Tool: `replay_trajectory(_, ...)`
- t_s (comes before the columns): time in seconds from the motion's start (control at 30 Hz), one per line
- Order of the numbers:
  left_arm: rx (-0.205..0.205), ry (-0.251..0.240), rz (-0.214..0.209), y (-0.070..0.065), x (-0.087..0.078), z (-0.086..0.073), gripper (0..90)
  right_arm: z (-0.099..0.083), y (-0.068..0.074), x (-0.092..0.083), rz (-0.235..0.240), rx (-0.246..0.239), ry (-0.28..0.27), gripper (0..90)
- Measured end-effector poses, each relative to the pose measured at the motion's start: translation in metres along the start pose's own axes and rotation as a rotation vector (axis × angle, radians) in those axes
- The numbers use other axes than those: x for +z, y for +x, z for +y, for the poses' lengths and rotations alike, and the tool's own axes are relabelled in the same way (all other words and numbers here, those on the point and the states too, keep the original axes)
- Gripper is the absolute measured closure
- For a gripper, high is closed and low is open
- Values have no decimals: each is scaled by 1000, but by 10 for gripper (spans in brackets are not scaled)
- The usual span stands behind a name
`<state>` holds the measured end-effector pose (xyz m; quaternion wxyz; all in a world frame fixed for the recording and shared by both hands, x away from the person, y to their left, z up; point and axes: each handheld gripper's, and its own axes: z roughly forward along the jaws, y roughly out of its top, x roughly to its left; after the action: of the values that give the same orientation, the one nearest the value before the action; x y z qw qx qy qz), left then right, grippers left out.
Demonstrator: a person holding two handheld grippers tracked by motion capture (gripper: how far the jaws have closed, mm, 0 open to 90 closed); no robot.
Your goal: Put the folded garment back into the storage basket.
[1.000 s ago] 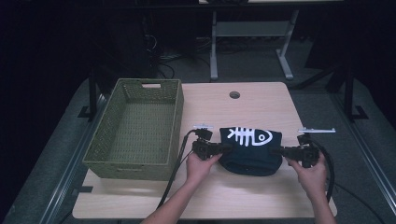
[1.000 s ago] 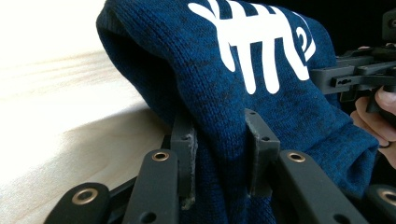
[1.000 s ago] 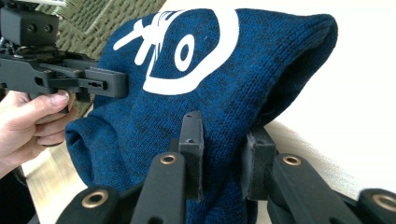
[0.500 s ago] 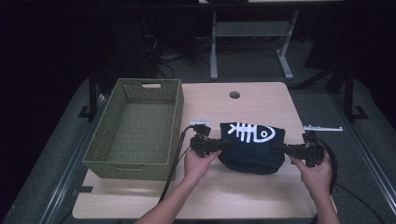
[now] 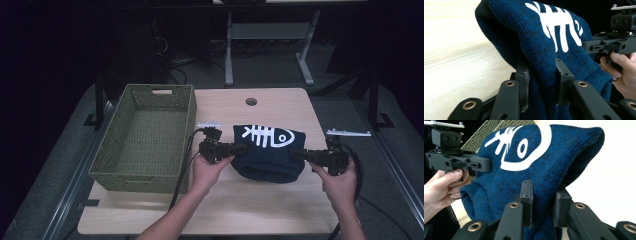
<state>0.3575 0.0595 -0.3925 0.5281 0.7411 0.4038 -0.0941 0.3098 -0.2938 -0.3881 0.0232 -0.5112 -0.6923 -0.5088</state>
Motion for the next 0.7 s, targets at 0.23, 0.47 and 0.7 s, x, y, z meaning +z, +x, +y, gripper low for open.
replay_trajectory(0.23,0,-8,-12,-2,-8,8,697,7,8,-2,6,-11,-11,735)
replay_trajectory(0.47,4,-14,-21,-3,-17,14,697,14,16,-3,8,-20,-17,735)
replay_trajectory(0.7,-3,-21,-35,0,-28,18,697,21,25,0,5,-37,-14,735)
